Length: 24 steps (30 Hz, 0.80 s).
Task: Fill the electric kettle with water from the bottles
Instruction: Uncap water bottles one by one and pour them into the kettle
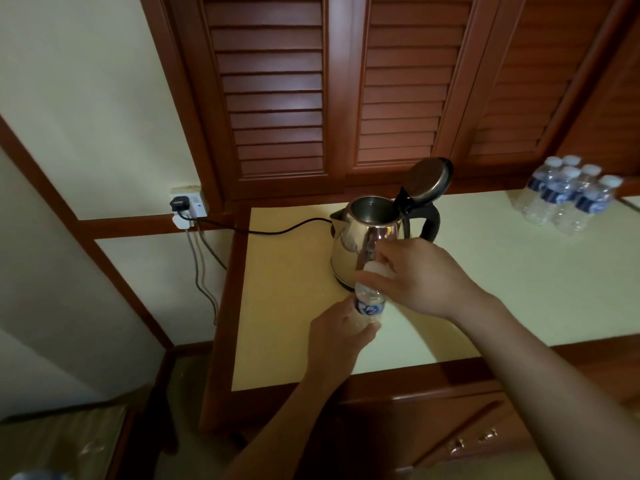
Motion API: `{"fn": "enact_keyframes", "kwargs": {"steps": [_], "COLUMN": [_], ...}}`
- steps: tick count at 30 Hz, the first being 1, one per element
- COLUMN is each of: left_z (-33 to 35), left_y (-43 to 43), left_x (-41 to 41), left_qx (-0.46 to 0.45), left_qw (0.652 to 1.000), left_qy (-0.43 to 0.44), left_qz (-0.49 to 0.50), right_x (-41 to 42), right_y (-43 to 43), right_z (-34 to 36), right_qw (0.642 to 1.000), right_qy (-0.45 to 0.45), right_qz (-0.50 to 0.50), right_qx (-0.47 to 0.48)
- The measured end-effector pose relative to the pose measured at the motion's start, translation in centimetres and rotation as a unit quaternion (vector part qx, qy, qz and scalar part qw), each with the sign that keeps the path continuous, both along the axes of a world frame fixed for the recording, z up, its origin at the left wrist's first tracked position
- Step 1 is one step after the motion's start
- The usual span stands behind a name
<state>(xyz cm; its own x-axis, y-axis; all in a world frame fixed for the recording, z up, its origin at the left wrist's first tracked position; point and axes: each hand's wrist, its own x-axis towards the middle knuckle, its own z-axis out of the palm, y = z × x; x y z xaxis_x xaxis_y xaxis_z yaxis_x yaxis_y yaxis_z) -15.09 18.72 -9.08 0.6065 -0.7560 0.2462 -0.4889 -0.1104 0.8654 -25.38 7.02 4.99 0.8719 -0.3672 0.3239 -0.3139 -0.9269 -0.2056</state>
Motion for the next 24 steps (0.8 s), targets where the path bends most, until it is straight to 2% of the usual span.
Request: {"fn": "enact_keyframes", "kwargs": {"steps": [2, 5, 8, 13, 17, 20, 24], "left_z": [-0.1, -0.2, -0.1, -0.3, -0.3, 0.2, 2.7], "left_y": [0.1, 0.2, 0.2, 0.1, -0.1, -0.9, -4.0], "left_x": [0.1, 0.2, 0.1, -0.1, -0.6, -2.0, -5.3], "left_qx": [-0.005, -0.011, -0.006, 0.011, 0.009, -0.019, -0.045], "left_qw": [1.0, 1.0, 1.0, 0.999, 0.999, 0.997, 0.996], "left_qy": [0.018, 0.027, 0.026, -0.031, -0.003, 0.043, 0.043], "left_qz": [0.001, 0.007, 0.003, 0.015, 0.032, 0.053, 0.058], "right_x": [0.2, 0.0, -0.4, -0.4, -0.6, -1.5, -4.9], "right_y": [0.3, 0.0, -0.5, -0.2, -0.9, -2.5, -5.4], "right_z": [-0.4, 0.2, 0.7, -0.1, -0.1, -0.1, -0.8], "right_qw": [1.0, 0.997, 0.994, 0.998, 0.997, 0.993, 0.974], "right_qy": [-0.013, 0.02, 0.039, -0.007, 0.011, -0.014, -0.069], "right_qz": [-0.014, 0.025, 0.042, 0.016, -0.023, -0.033, -0.013], "right_qx": [-0.003, 0.065, 0.094, 0.059, 0.068, 0.115, 0.217]}}
